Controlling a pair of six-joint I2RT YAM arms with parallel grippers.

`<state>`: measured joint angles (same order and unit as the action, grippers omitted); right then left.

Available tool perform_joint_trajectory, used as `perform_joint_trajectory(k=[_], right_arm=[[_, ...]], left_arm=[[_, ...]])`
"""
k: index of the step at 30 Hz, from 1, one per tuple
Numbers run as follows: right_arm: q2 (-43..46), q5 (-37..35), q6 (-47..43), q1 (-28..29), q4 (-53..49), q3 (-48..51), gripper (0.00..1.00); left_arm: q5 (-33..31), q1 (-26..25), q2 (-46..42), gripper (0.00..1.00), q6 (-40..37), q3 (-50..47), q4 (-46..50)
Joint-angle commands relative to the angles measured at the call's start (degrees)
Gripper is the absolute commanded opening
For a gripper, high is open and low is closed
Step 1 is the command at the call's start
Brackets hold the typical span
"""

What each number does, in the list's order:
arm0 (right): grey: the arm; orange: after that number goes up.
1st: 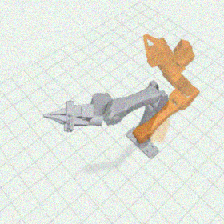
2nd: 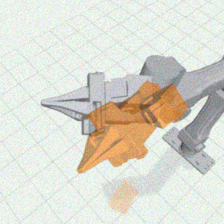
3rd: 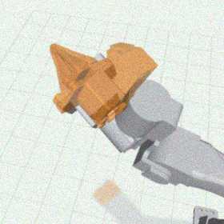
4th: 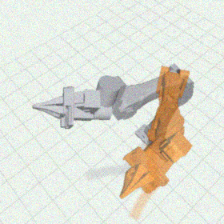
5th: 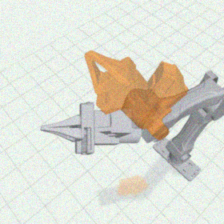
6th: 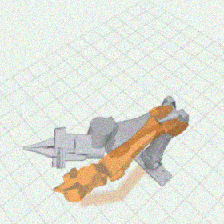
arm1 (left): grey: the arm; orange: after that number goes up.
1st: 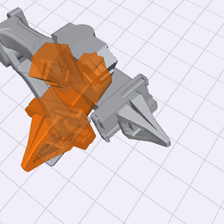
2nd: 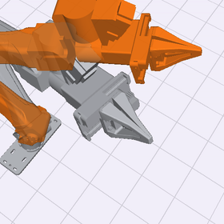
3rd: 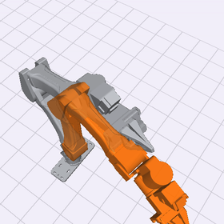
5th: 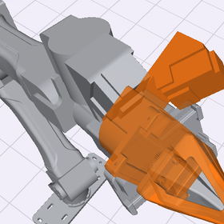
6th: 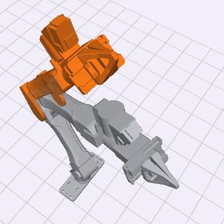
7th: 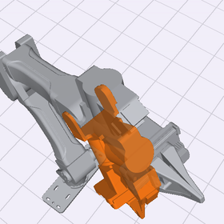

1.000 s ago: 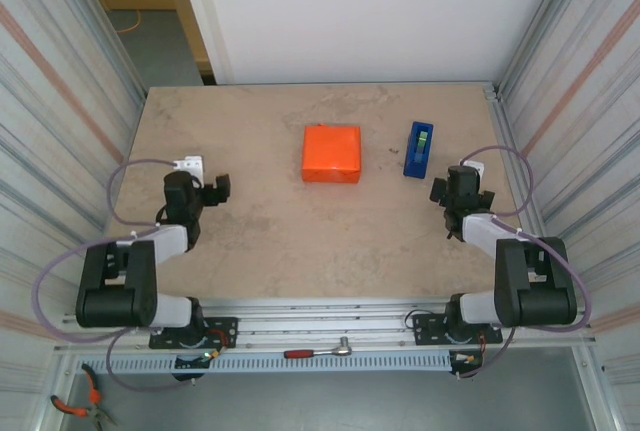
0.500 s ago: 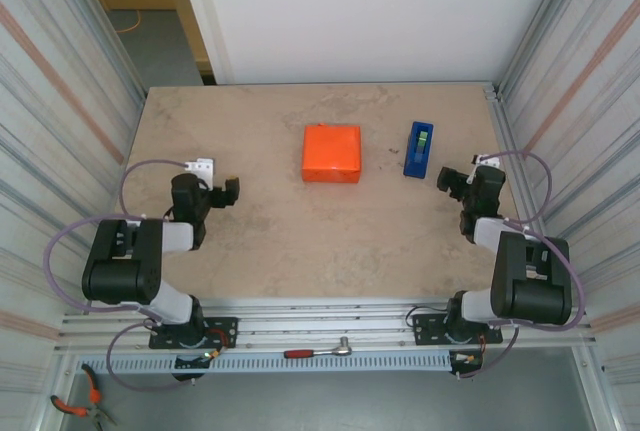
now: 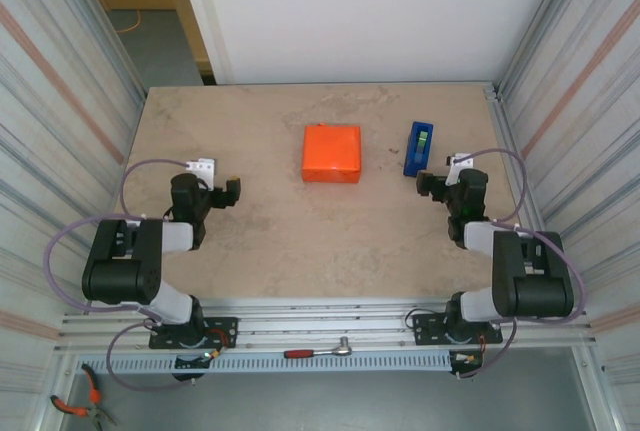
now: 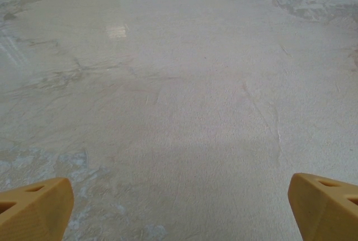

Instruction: Wrap the gift box in paper

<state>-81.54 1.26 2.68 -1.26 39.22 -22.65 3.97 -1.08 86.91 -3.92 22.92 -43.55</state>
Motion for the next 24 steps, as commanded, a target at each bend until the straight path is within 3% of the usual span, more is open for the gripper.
perform_joint_trajectory(k=[1, 2, 4, 5, 7, 24], right_arm=[[-6.72, 0.76, -0.79, 0.35, 12.4, 2.26, 0.98], [-8.33, -0.5, 0.07, -0.12, 15.64, 2.19, 0.98], [-6.62, -0.88, 2.74, -1.69, 3.97, -1.77, 0.98], [-8.26, -1.18, 2.47, -1.39, 8.86, -0.92, 0.98], [-6.86, -1.26, 2.62, -1.44, 4.26, -1.8, 0.98], [-7.02, -1.87, 2.45, -1.08, 5.69, -1.39, 0.98]], left_arm=[[0.94, 0.37, -0.08, 0.99, -1.02, 1.21, -0.92], [0.95, 0.36, -0.08, 0.99, -1.07, 1.25, -0.9], [0.97, 0.4, 0.01, 0.99, -0.99, 1.36, -0.81], [1.13, 0.5, 0.11, 0.99, -0.83, 1.43, -0.66], [1.26, 0.61, 0.11, 0.99, -0.76, 1.56, -0.4], [0.82, 0.68, 0.0, 0.99, -0.52, 1.25, -0.83]])
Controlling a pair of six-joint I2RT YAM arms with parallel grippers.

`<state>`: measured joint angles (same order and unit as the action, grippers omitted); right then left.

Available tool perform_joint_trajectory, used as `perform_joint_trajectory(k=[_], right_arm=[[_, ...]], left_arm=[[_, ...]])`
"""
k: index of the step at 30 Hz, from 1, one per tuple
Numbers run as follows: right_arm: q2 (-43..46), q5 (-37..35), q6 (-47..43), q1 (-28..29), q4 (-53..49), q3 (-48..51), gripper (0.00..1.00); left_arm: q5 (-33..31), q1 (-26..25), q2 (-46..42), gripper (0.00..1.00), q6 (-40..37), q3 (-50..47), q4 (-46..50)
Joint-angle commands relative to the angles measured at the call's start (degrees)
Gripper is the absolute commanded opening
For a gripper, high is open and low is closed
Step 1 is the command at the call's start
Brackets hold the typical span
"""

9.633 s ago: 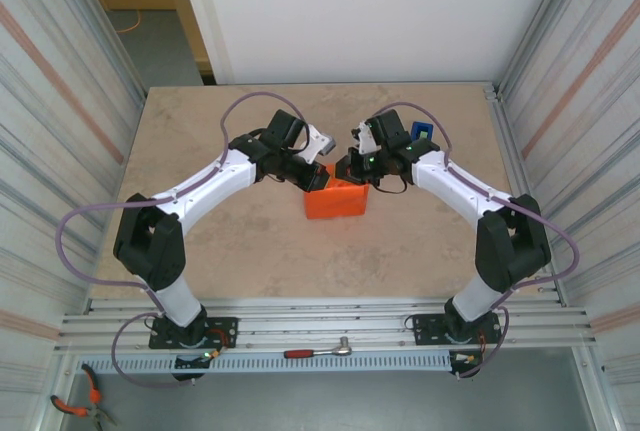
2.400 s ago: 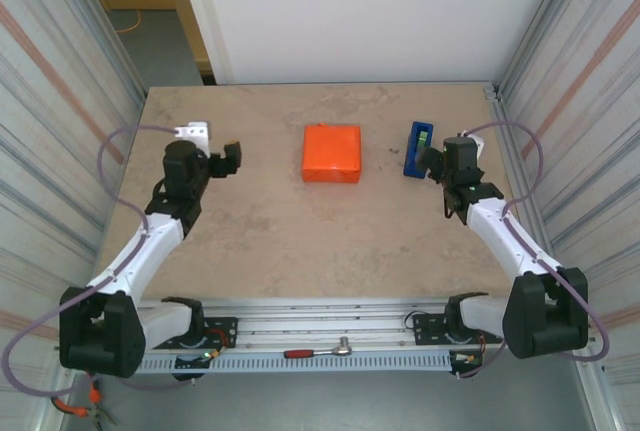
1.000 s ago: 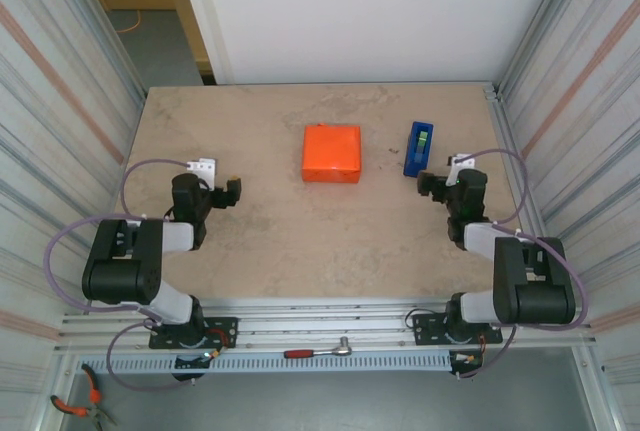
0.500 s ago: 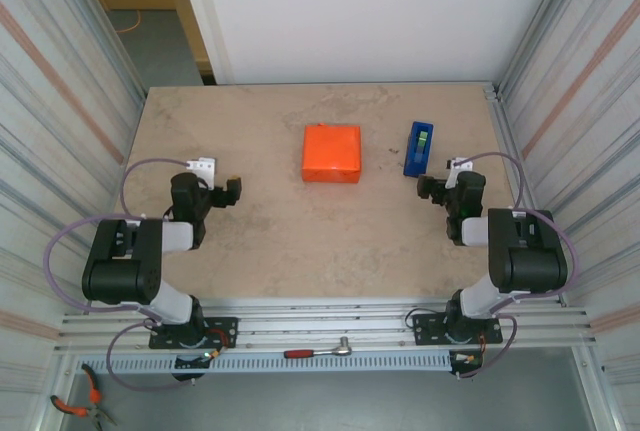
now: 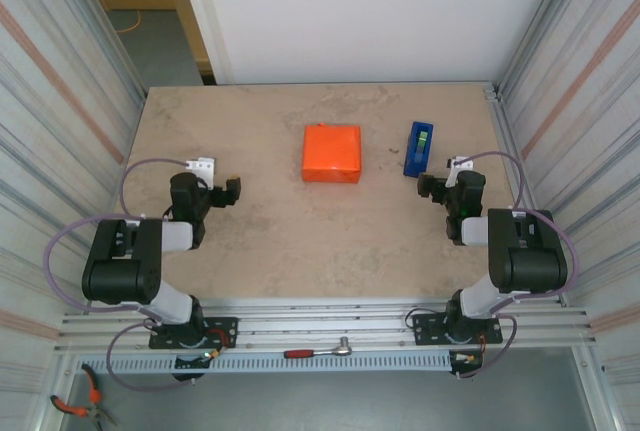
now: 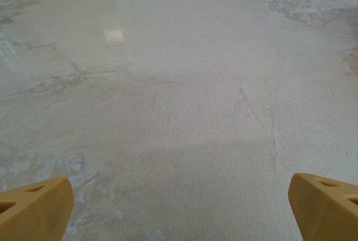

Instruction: Wrap the gift box in paper

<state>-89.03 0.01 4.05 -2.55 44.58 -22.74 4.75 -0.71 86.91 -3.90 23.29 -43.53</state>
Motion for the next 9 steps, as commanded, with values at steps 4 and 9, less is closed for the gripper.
perform_joint_trajectory(k=[4, 9], right_arm=[[0.0, 0.23, 1.05, 0.07, -0.69, -2.04, 0.98], [0.87, -0.02, 0.96, 0.12, 0.6, -0.99, 0.98]], left_arm=[[-0.58, 0.31, -0.08, 0.99, -0.39, 0.99, -0.78], [-0.65, 0.2, -0.26, 0.99, -0.41, 0.62, -1.15]])
